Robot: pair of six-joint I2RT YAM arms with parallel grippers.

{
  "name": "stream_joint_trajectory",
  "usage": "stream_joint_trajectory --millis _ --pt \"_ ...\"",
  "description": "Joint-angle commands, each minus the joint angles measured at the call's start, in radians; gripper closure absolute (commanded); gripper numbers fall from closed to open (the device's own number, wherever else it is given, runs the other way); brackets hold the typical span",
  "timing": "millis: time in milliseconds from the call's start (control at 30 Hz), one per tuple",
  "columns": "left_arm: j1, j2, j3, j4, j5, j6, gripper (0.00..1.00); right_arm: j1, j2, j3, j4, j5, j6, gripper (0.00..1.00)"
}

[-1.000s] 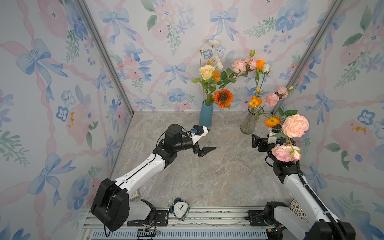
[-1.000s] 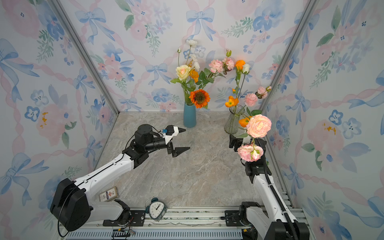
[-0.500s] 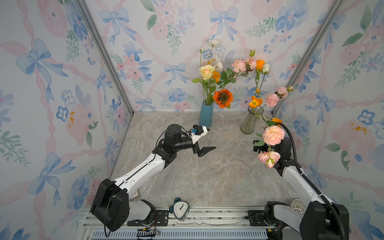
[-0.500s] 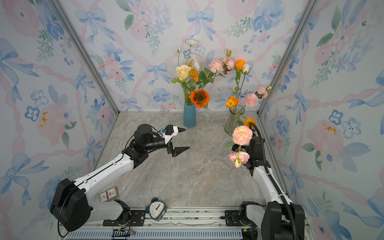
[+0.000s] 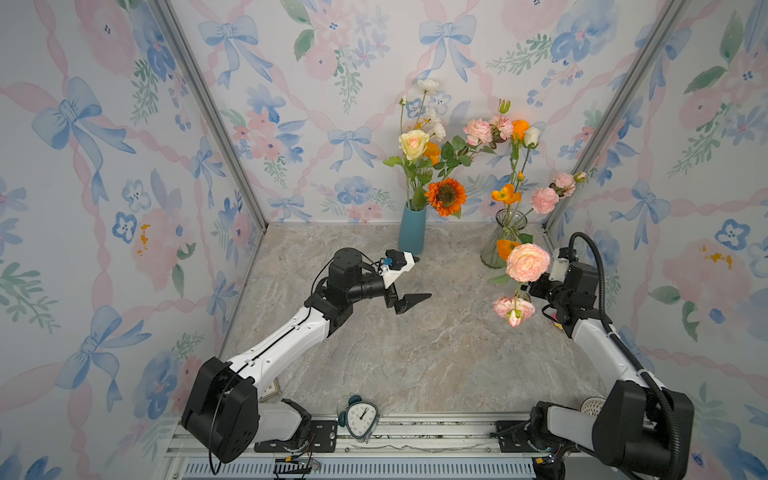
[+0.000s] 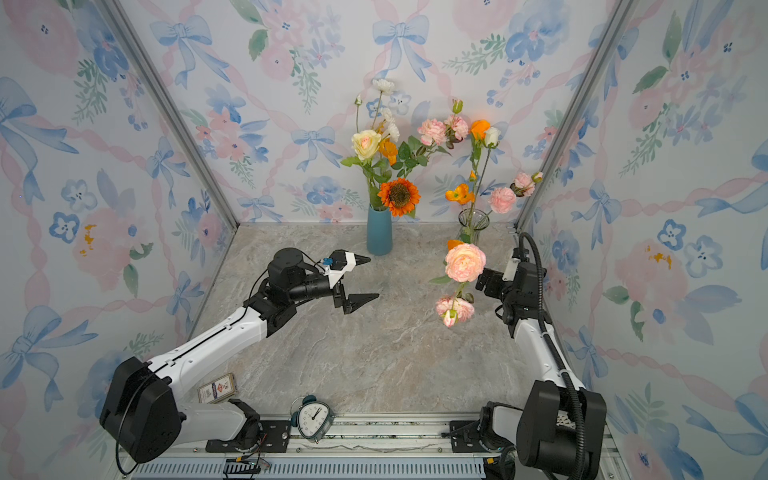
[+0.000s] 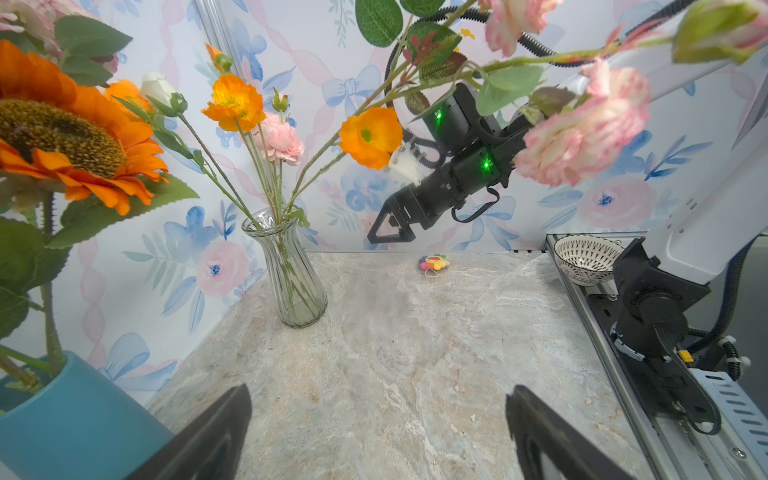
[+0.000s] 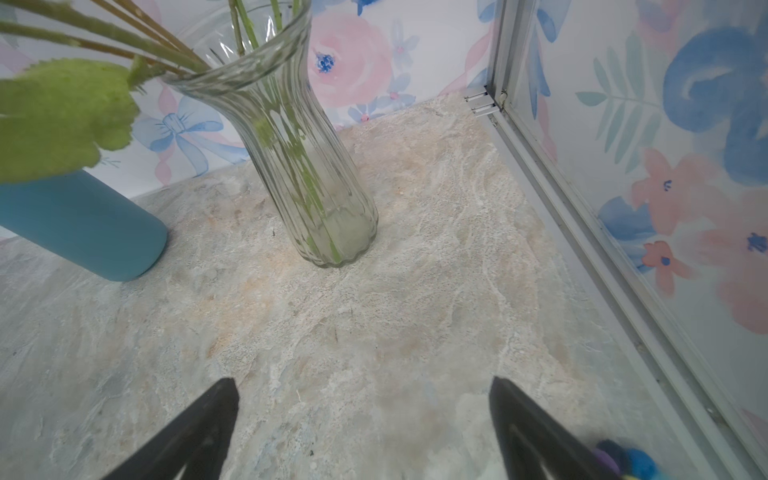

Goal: Arrange the flowers into the vase

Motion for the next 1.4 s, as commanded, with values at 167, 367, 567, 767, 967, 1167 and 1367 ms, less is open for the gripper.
stream_joint_trajectory --millis 167,367,567,767,967,1167,1367 --pt "-0.021 -0.008 -0.021 -0.020 -0.179 -0.030 0.02 0.028 -0.294 -0.149 -0.178 0.045 0.073 0.03" --pt "0.000 -0.180 -0.239 0.018 -0.657 -0.267 0.02 0.018 -0.542 -0.226 -0.339 0.223 0.096 0.03" --pt "0.004 -0.471 -0.515 -0.016 -1.212 -0.278 0.02 0.012 -0.611 -0.371 -0.243 0.191 0.099 0.03" --pt "0.022 -0.554 -0.846 0.364 -1.510 -0.181 0.02 0.121 -0.652 -0.545 0.142 0.293 0.008 0.03" --pt "0.167 -0.435 -1.031 0.775 -1.283 -0.164 0.02 0.203 -0.377 -0.563 0.444 0.346 -0.079 0.03" --pt "0.339 -0.243 -1.003 0.953 -1.033 -0.257 0.02 0.208 -0.077 -0.597 0.873 0.286 -0.103 0.03" --pt "0.368 -0.051 -0.936 1.071 -0.932 -0.205 0.02 0.204 0.127 -0.557 1.070 0.227 -0.143 0.03"
